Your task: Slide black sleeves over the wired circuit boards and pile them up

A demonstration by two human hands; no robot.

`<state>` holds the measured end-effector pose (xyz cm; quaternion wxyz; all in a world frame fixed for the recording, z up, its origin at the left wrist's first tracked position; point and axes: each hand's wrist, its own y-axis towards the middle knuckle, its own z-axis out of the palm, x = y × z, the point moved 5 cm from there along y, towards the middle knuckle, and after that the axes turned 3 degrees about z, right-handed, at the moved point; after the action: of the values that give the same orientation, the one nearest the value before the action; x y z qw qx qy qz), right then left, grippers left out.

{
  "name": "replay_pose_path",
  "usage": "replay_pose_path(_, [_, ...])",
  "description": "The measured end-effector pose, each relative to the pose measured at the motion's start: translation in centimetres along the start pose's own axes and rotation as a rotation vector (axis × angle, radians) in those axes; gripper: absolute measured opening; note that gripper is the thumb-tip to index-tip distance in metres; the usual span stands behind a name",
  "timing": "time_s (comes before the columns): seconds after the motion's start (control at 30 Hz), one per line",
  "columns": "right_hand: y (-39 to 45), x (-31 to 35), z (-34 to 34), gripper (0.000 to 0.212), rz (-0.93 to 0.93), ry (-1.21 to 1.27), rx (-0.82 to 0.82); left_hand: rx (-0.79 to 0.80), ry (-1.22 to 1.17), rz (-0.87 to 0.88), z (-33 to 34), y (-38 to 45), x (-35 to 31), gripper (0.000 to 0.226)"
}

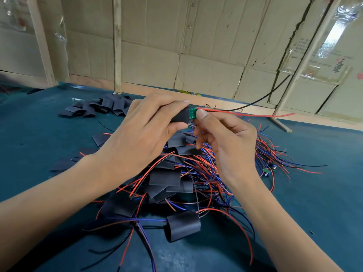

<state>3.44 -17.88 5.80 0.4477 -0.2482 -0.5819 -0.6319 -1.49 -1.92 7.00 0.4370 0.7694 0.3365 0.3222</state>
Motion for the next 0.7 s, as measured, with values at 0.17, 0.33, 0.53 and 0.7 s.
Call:
replay_pose_path(0.17, [0.1,-0.8,0.3,0.007,0.089,0.021,0.08,0.026,-0.029,-0.008,0.3,-0.2,0.0,0.035])
replay_pose_path(0.33, [0.2,-0.9,0.3,0.006,0.151,0.049,0.148,0.042,-0.072,-0.009,0.5,-0.4,0.2,0.034])
replay_pose_path(0.53, [0.0,-1.1,0.6,0.03,0.168,-0.04,0.16,-0.002,-0.128,-0.023,0.7,-0.4,0.0,0.034])
replay_pose_path(0.7, [0.5,-0.6,-0.3,0.03,0.243,0.021,0.03,0.111,-0.121,-0.025,1.3,-0.6,0.2,0.037])
